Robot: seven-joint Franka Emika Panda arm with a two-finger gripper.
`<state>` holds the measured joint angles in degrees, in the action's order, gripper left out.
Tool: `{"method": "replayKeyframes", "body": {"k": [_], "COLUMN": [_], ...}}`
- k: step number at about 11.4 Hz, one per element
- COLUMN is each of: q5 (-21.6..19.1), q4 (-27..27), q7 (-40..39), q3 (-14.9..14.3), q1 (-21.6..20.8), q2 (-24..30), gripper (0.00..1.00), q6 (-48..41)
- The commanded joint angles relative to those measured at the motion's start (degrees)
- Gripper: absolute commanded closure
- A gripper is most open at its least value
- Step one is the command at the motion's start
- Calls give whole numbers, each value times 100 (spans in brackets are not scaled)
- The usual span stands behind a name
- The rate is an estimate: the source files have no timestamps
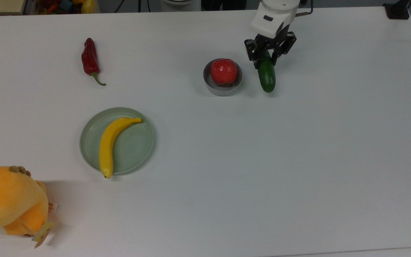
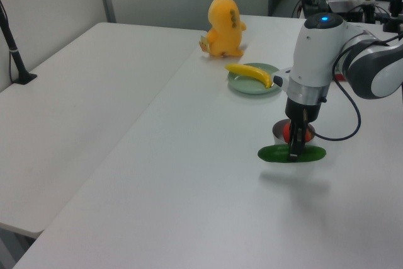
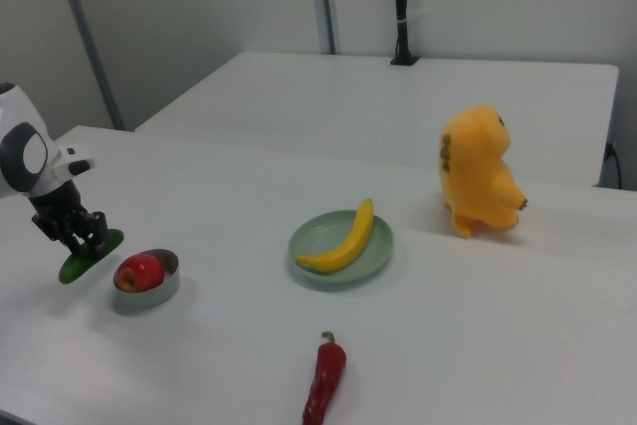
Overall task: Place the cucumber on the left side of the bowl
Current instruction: 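Lower the cucumber onto the table beside the bowl and open the gripper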
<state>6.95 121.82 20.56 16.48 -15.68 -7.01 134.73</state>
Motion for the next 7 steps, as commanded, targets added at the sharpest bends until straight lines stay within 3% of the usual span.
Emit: {"method": "replayKeyframes", "body": {"k": [1, 2, 3, 5, 6, 7], "q5": [148, 148, 140, 113, 131, 131], "q4": [70, 70, 52, -18, -18, -70], "q7": [273, 273, 291, 361, 344, 344], "q3": [-4, -30, -57, -57, -57, -57], "q1": [231, 240, 266, 346, 337, 346], "q2": [33, 33, 24, 33, 51, 77], "gripper": [69, 62, 37, 8, 0, 0], "q6": [212, 212, 195, 142, 133, 116]}}
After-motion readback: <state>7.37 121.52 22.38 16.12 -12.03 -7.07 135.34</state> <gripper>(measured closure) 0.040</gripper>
